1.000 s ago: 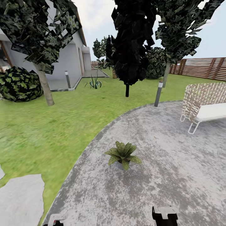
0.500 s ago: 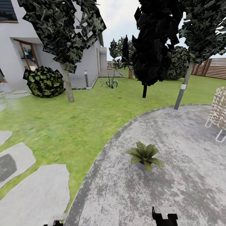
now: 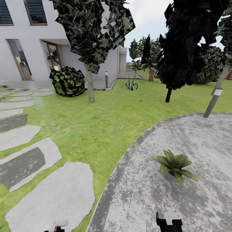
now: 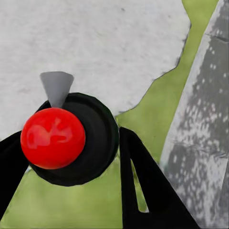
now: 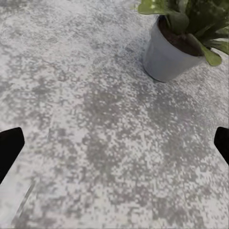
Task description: Pick up the pesticide atomizer in the garden and spray insectifuge to fully cover both potted plants in the garden.
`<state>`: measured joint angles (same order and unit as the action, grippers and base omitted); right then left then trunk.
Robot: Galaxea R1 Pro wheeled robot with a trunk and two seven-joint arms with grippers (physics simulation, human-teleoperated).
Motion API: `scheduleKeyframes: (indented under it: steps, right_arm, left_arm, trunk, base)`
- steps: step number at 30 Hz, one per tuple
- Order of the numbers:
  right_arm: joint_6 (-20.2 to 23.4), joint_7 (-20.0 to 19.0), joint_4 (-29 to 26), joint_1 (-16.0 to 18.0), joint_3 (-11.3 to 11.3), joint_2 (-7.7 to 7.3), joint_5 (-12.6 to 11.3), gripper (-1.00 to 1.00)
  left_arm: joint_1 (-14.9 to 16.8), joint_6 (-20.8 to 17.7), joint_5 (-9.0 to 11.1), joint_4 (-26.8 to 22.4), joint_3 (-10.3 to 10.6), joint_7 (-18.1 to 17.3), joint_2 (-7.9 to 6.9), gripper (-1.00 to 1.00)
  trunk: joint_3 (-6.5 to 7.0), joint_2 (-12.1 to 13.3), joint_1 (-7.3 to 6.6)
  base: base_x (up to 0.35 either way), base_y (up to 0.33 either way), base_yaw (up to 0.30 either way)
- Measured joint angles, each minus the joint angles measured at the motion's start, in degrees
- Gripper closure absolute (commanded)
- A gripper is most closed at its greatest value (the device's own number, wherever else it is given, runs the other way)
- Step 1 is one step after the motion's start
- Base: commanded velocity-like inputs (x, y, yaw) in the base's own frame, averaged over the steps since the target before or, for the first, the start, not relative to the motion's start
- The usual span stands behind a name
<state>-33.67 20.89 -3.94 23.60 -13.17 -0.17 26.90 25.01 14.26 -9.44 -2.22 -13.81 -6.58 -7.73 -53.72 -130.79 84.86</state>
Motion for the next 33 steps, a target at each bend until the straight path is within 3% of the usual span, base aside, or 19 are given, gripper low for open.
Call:
scheduleKeyframes:
  steps: [23, 33]
  right_arm:
    - [0.00, 0.01, 0.00, 0.00, 0.01, 0.00, 0.00, -1.00]
    - [-0.02, 0.03, 0.01, 0.01, 0.01, 0.00, 0.03, -1.00]
  left_arm:
    - [0.00, -0.01, 0.04, -0.01, 0.00, 0.09, -0.09, 1.00]
    - [-0.01, 0.06, -0.03, -0.10, 0.08, 0.04, 0.08, 1.00]
  trunk:
    - [0.00, 0.00, -0.01]
    - [0.00, 0.00, 0.01]
  base:
    - [0.161, 0.295, 0.278]
    - [0.072, 0.057, 0.278]
